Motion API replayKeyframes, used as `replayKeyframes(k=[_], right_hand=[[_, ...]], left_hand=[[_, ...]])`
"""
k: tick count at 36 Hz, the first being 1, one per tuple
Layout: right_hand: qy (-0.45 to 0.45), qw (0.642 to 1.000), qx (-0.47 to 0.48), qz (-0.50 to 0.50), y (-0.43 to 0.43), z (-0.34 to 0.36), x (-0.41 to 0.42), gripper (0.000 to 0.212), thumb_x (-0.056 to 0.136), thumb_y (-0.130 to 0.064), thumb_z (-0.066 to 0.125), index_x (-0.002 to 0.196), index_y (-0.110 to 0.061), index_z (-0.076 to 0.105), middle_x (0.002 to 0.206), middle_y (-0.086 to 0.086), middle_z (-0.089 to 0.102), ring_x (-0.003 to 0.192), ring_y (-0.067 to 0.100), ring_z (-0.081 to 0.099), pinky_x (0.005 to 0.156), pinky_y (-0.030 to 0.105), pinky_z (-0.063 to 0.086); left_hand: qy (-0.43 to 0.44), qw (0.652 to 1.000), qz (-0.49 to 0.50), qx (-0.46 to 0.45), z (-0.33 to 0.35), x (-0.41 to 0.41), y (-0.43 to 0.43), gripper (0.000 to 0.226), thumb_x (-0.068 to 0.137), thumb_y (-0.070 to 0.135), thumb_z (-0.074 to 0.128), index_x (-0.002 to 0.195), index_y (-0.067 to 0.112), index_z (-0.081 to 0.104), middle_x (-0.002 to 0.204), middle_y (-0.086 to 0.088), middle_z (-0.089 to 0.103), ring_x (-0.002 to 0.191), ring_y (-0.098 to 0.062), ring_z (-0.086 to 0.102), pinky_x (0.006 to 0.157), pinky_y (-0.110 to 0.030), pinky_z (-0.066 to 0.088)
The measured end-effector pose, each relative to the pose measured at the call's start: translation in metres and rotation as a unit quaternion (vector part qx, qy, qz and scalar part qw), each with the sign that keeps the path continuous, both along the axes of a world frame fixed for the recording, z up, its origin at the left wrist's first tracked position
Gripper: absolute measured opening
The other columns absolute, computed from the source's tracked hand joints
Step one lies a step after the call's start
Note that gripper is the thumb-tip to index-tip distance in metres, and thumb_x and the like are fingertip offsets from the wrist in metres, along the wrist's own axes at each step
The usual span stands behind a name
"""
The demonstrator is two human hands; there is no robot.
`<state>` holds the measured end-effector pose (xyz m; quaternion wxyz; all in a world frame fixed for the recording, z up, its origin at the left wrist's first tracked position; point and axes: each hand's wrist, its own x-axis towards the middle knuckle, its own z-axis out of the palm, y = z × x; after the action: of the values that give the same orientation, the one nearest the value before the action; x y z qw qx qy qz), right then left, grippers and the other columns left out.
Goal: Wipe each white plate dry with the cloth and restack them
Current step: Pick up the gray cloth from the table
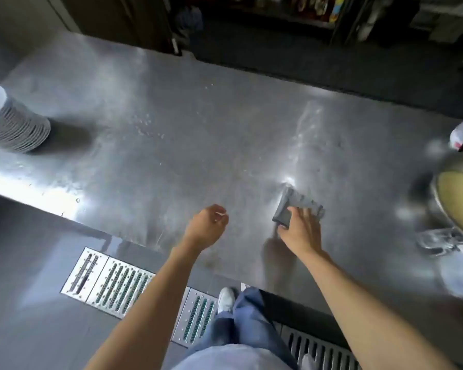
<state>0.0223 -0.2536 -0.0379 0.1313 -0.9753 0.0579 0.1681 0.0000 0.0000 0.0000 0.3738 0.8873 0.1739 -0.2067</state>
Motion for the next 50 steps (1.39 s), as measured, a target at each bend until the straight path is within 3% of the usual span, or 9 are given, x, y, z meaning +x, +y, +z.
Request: replayKeyframes(k=[5,10,15,19,26,32,37,42,50], right_hand=[[0.031,0.995,-0.077,0.049,-0.008,-0.022,0.015,0.062,0.082,-0.041,0.074,0.134,-0.020,0.048,0.132,0.011,0.051,0.126,0.033,0.050,0.104,0.046,0.042],[0.036,0.990,-0.106,0.080,-0.018,-0.037,0.028,0.048,0.086,-0.034,0.072,0.127,-0.015,0.055,0.127,0.009,0.054,0.121,0.032,0.050,0.093,0.042,0.046],[-0.015,0.999,0.003,0.044,-0.014,-0.032,0.051,0.015,0.087,-0.013,0.065,0.099,-0.005,0.068,0.103,0.021,0.069,0.100,0.042,0.064,0.078,0.046,0.053],[-0.007,0.984,0.175,-0.024,0.026,-0.018,0.066,0.008,0.091,-0.007,0.053,0.083,-0.006,0.056,0.084,0.016,0.063,0.081,0.040,0.057,0.066,0.044,0.043],[0.083,0.860,0.490,-0.114,0.164,0.048,0.081,0.018,0.083,-0.012,0.043,0.066,-0.019,0.043,0.064,-0.004,0.046,0.062,0.015,0.039,0.059,0.032,0.030],[0.191,0.737,0.625,-0.174,0.295,0.100,0.070,0.024,0.095,-0.037,0.060,0.088,-0.015,0.067,0.088,0.006,0.074,0.083,0.027,0.071,0.065,0.036,0.054],[0.173,0.755,0.625,-0.093,0.400,0.125,0.043,0.011,0.092,-0.021,0.072,0.102,-0.018,0.067,0.106,0.011,0.075,0.097,0.028,0.073,0.075,0.054,0.060],[0.158,0.741,0.648,-0.083,0.502,0.141,0.018,0.017,0.093,-0.013,0.070,0.109,-0.012,0.064,0.105,0.009,0.076,0.095,0.022,0.075,0.074,0.040,0.062],[0.132,0.742,0.651,-0.090,0.612,0.141,0.003,0.022,0.094,-0.014,0.070,0.114,-0.011,0.063,0.111,0.013,0.074,0.103,0.028,0.072,0.091,0.054,0.057]], left_hand=[[0.019,0.999,0.037,0.005,-0.004,0.001,-0.007,0.023,0.098,0.027,0.066,0.119,0.021,0.074,0.105,-0.003,0.079,0.107,-0.022,0.072,0.088,-0.021,0.046],[0.045,0.997,0.052,0.026,-0.003,0.001,0.008,0.025,0.098,0.030,0.064,0.121,0.026,0.072,0.107,0.002,0.078,0.106,-0.022,0.072,0.096,-0.037,0.056],[0.013,0.997,0.058,0.050,0.004,0.002,0.026,0.026,0.098,0.028,0.064,0.122,0.024,0.072,0.113,0.001,0.075,0.106,-0.022,0.069,0.097,-0.039,0.055],[-0.022,0.994,0.071,0.076,0.013,0.005,0.051,0.027,0.098,0.033,0.065,0.123,0.028,0.072,0.117,0.001,0.070,0.103,-0.021,0.069,0.092,-0.037,0.055],[-0.078,0.984,0.148,0.056,0.035,-0.001,0.122,0.028,0.099,0.029,0.065,0.126,0.023,0.071,0.123,0.000,0.069,0.100,-0.021,0.068,0.092,-0.032,0.051],[-0.130,0.966,0.216,0.052,0.057,-0.030,0.225,0.029,0.101,0.030,0.063,0.129,0.024,0.069,0.125,0.003,0.067,0.096,-0.013,0.063,0.092,-0.031,0.050],[-0.166,0.940,0.298,0.015,0.071,-0.065,0.322,0.025,0.101,0.026,0.065,0.124,0.021,0.072,0.123,0.001,0.074,0.110,-0.018,0.069,0.100,-0.042,0.054],[-0.193,0.930,0.313,0.006,0.082,-0.090,0.402,0.027,0.101,0.025,0.063,0.125,0.018,0.072,0.123,0.002,0.073,0.116,-0.014,0.066,0.101,-0.035,0.052],[-0.181,0.938,0.294,0.032,0.090,-0.096,0.501,0.032,0.102,0.033,0.060,0.131,0.022,0.068,0.129,0.002,0.069,0.112,-0.014,0.064,0.099,-0.034,0.050]])
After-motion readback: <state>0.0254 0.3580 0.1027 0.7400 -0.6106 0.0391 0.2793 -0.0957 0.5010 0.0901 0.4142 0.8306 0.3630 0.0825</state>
